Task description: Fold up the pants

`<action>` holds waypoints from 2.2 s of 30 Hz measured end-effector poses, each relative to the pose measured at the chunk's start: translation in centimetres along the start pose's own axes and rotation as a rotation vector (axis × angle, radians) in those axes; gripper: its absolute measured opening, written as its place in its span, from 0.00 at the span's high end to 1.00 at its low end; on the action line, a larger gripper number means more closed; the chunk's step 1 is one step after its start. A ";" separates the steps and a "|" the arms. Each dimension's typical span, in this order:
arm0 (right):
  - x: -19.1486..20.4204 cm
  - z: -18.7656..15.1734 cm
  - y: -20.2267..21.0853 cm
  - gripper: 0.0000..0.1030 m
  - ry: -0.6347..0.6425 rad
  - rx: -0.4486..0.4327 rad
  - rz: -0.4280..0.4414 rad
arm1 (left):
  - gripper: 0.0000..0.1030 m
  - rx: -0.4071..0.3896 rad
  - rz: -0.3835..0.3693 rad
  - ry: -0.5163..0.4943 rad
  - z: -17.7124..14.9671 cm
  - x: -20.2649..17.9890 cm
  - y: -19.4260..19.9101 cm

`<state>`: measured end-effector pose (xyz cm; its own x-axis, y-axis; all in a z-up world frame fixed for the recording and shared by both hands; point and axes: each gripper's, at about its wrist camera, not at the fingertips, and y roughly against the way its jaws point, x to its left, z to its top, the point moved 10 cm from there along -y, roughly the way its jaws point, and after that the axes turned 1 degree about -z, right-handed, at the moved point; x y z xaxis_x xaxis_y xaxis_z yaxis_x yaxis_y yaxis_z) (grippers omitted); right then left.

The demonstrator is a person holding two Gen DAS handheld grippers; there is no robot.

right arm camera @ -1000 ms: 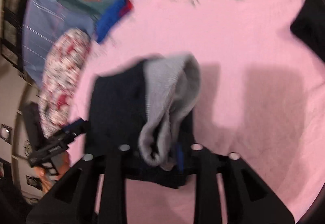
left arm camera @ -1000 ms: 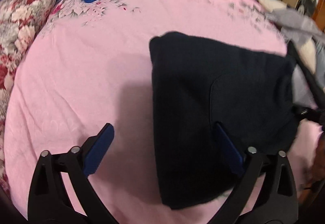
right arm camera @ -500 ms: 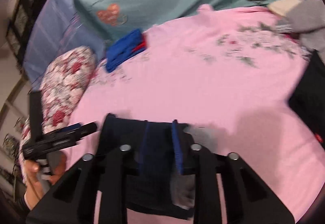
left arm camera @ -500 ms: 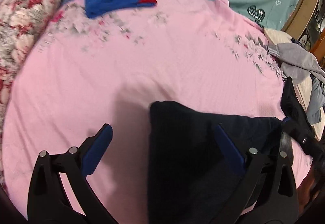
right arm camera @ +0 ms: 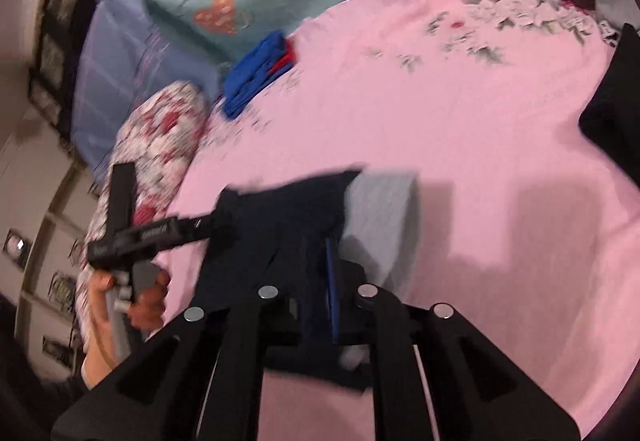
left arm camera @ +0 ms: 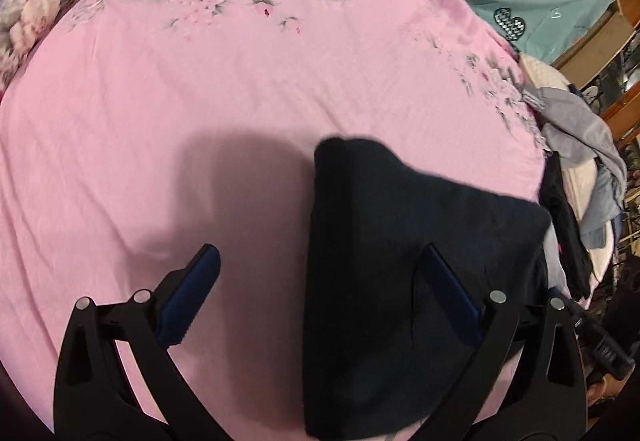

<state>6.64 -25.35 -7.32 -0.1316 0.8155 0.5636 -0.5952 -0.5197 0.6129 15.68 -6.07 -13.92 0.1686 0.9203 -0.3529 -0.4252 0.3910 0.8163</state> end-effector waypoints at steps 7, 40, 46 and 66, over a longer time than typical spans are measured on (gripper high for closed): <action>0.2 -3.8 -1.0 0.80 0.006 0.095 -0.049 | 0.02 0.006 0.057 -0.005 -1.8 1.4 0.5; 7.7 5.9 -1.0 0.68 0.223 -0.026 -0.119 | 0.75 -0.267 -0.119 -0.300 5.7 -8.0 10.7; 14.8 16.8 -2.5 0.66 0.392 -0.242 -0.038 | 0.74 -0.486 0.004 -0.209 16.9 -4.3 14.1; 2.6 21.0 -26.1 0.19 0.292 -0.012 -0.336 | 0.31 -0.229 0.161 0.099 20.7 10.9 -4.6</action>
<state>38.46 -15.01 -10.22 -0.1468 0.9773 0.1530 -0.6518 -0.2119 0.7282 37.85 2.38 -12.08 -0.0002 0.9600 -0.2799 -0.6306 0.2171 0.7452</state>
